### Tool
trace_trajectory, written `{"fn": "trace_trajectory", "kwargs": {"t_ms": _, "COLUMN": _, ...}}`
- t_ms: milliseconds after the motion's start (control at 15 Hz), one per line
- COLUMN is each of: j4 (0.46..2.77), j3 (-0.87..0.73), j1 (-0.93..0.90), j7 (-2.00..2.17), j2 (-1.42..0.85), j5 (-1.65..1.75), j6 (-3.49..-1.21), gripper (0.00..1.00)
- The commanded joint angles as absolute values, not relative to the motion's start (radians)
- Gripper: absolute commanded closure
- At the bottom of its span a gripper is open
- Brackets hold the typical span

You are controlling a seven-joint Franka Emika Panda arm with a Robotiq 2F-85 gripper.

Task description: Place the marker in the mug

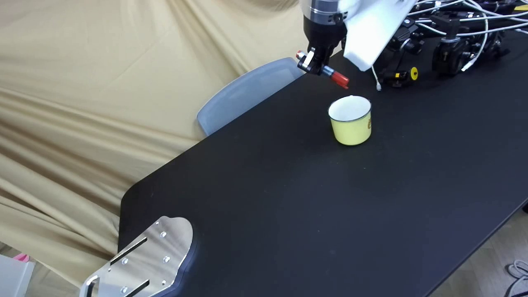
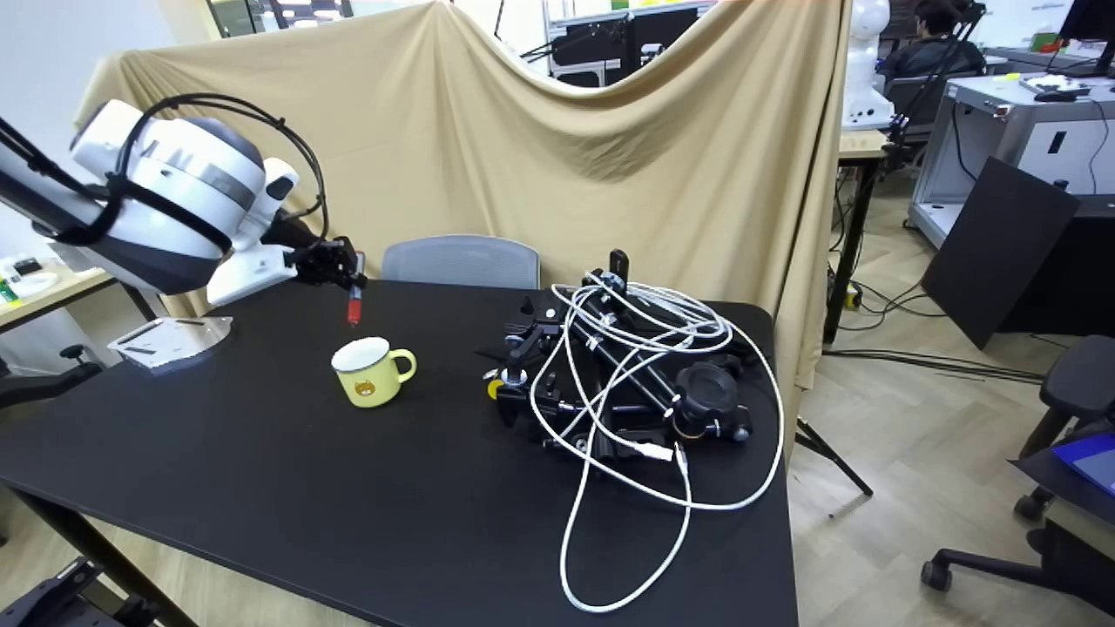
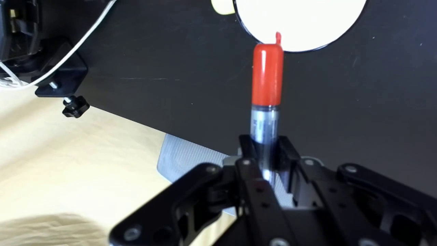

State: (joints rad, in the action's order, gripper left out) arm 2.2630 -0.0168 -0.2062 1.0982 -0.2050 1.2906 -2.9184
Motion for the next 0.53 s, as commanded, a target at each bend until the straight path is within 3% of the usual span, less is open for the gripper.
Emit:
{"fn": "trace_trajectory", "kwargs": {"t_ms": 0, "j4": 2.211, "j3": -0.039, "j1": -0.233, "j7": 1.287, "j2": -0.261, "j5": 1.463, "j6": -2.921, "gripper": 0.95}}
{"fn": "trace_trajectory", "kwargs": {"t_ms": 467, "j4": 2.183, "j3": -0.011, "j1": -0.272, "j7": 1.643, "j2": -0.295, "j5": 1.803, "j6": -2.845, "gripper": 0.95}}
